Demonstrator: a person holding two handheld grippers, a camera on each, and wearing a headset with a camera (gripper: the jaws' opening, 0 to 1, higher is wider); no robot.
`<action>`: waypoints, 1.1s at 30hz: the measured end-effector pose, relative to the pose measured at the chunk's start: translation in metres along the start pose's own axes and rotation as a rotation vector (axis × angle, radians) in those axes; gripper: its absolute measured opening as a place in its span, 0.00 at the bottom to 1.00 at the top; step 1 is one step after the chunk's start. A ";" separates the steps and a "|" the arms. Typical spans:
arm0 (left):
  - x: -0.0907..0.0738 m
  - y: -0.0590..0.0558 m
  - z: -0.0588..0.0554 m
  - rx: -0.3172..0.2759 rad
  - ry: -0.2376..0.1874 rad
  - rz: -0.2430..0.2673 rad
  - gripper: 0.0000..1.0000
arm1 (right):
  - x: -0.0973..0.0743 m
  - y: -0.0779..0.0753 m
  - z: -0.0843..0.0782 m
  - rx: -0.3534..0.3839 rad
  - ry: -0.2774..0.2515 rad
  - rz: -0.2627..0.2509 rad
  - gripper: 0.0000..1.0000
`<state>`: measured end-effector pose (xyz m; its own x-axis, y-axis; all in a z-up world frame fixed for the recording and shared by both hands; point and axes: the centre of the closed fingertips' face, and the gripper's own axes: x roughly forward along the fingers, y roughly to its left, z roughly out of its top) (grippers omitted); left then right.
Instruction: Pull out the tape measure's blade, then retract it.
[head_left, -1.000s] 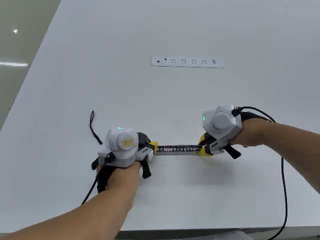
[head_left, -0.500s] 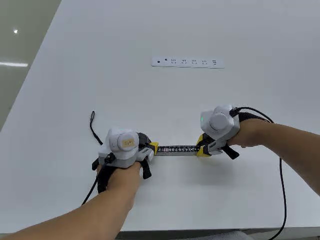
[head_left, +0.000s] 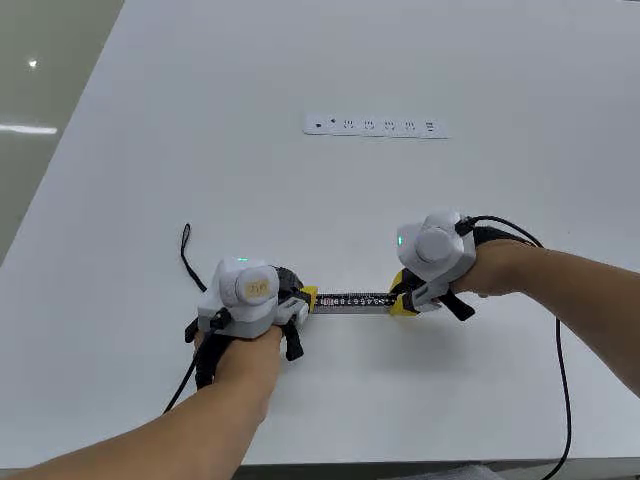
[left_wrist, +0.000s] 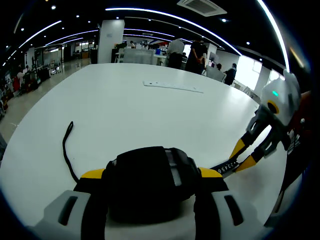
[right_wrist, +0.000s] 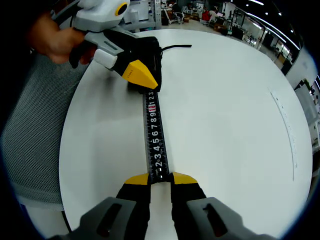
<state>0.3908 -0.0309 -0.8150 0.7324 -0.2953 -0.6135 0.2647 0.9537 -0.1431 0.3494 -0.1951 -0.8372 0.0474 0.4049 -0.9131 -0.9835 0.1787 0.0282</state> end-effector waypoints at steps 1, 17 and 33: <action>0.000 0.000 0.000 0.000 0.000 0.000 0.68 | 0.000 0.000 0.000 0.000 0.000 0.000 0.14; -0.001 0.000 0.000 0.005 -0.009 -0.001 0.68 | 0.006 0.000 0.007 0.002 -0.008 0.003 0.14; -0.001 0.000 0.000 0.004 -0.010 -0.002 0.68 | 0.010 0.001 0.016 0.008 -0.017 0.006 0.14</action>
<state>0.3895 -0.0307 -0.8145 0.7379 -0.2976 -0.6057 0.2687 0.9529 -0.1409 0.3515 -0.1767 -0.8394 0.0448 0.4208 -0.9061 -0.9824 0.1831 0.0364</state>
